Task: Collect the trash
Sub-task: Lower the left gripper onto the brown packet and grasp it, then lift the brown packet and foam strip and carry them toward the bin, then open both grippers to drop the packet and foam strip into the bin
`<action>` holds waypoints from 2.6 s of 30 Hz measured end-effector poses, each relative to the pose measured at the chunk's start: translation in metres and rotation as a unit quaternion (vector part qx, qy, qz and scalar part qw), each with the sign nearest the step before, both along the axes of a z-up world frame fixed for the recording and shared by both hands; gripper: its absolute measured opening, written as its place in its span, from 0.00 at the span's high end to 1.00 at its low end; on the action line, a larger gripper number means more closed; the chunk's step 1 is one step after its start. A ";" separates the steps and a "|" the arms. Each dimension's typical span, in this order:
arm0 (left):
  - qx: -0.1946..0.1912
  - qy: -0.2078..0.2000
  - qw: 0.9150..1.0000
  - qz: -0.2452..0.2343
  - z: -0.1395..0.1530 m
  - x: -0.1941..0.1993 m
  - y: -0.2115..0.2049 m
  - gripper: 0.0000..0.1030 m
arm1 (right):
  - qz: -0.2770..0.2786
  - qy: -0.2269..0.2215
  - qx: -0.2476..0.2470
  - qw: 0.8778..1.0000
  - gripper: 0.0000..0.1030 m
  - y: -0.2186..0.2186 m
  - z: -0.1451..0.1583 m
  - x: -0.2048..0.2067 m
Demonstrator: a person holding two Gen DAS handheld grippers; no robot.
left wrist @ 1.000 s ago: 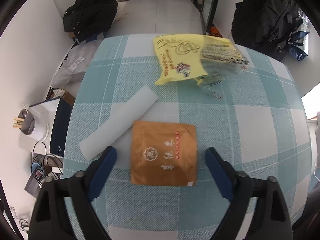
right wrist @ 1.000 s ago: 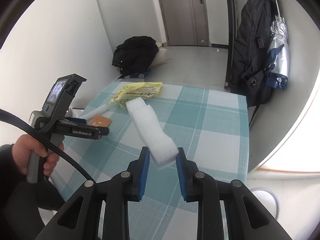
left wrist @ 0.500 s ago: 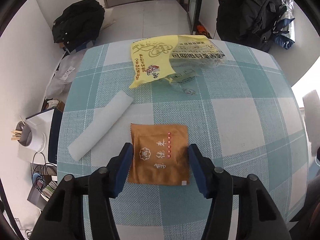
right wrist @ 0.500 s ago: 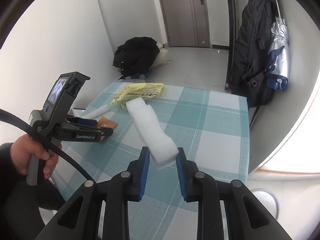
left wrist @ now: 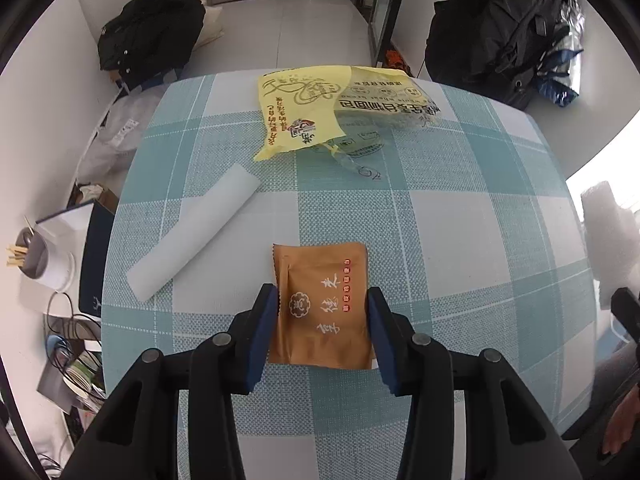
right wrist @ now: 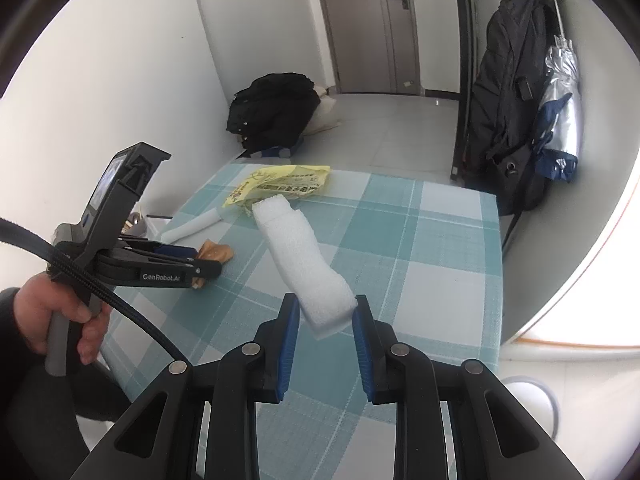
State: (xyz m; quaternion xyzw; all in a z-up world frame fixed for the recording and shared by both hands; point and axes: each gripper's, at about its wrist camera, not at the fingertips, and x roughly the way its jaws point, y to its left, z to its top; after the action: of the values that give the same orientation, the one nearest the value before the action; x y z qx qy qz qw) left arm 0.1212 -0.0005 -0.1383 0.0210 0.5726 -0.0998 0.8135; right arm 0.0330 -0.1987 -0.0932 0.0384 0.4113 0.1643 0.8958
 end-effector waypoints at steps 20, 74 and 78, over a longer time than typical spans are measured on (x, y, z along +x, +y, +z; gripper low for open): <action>-0.181 0.058 0.981 0.030 0.006 -0.008 0.034 0.62 | 0.006 -0.003 0.002 1.000 0.75 0.014 0.003 0.000; -0.226 0.054 0.940 -0.251 0.051 -0.020 -0.312 0.62 | -0.315 0.003 0.097 0.944 0.75 -0.314 0.033 -0.116; -0.210 0.092 0.938 -0.260 0.018 -0.015 -0.329 0.62 | -0.323 0.054 0.119 0.937 0.75 -0.325 -0.017 -0.105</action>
State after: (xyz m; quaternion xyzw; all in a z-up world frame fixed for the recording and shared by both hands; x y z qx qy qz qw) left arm 0.1059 -0.3294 -0.1203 -0.0113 0.5851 -0.4277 0.6890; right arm -0.0722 -0.5235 -0.1098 0.2846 0.4021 -0.0887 0.8657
